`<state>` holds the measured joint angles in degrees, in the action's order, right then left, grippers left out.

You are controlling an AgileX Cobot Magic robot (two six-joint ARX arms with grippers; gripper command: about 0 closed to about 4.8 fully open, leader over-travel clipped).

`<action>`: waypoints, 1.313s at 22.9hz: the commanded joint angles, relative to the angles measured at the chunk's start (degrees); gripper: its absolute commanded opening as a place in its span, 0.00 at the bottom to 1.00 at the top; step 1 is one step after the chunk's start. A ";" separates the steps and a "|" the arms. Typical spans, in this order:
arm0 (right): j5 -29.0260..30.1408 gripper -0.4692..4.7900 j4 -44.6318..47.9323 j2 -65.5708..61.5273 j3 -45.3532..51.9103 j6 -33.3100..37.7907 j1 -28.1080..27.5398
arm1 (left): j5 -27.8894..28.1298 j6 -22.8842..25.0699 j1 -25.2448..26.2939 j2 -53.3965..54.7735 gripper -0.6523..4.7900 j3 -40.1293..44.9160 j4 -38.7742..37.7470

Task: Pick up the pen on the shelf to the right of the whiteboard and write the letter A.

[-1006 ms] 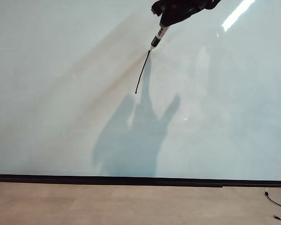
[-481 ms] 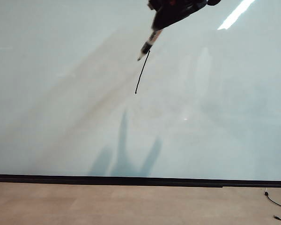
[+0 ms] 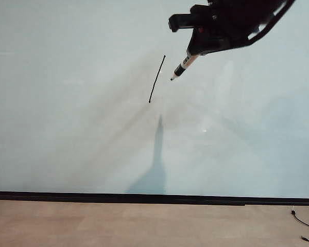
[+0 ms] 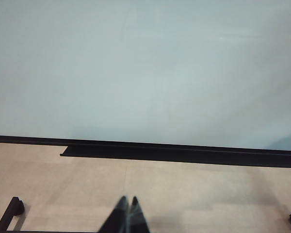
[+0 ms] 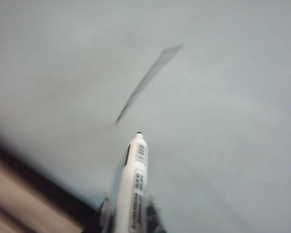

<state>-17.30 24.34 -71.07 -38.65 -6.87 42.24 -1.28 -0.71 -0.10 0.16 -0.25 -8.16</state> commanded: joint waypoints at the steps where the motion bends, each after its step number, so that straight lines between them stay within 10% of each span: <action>1: -0.68 0.08 14.86 -2.93 3.02 12.96 -0.20 | -0.02 0.26 0.00 0.02 0.11 -0.13 0.46; 12: 8.44 0.08 45.31 -17.51 4.22 26.80 -3.43 | -0.02 0.26 -0.02 0.02 0.11 -0.13 0.48; 30: 10.88 0.08 46.16 -17.92 4.04 28.76 -7.80 | -0.02 0.26 -0.02 0.02 0.11 -0.13 0.48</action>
<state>-6.42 69.73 -89.17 -34.30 21.61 34.44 -1.28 -0.71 -0.10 0.16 -0.25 -8.16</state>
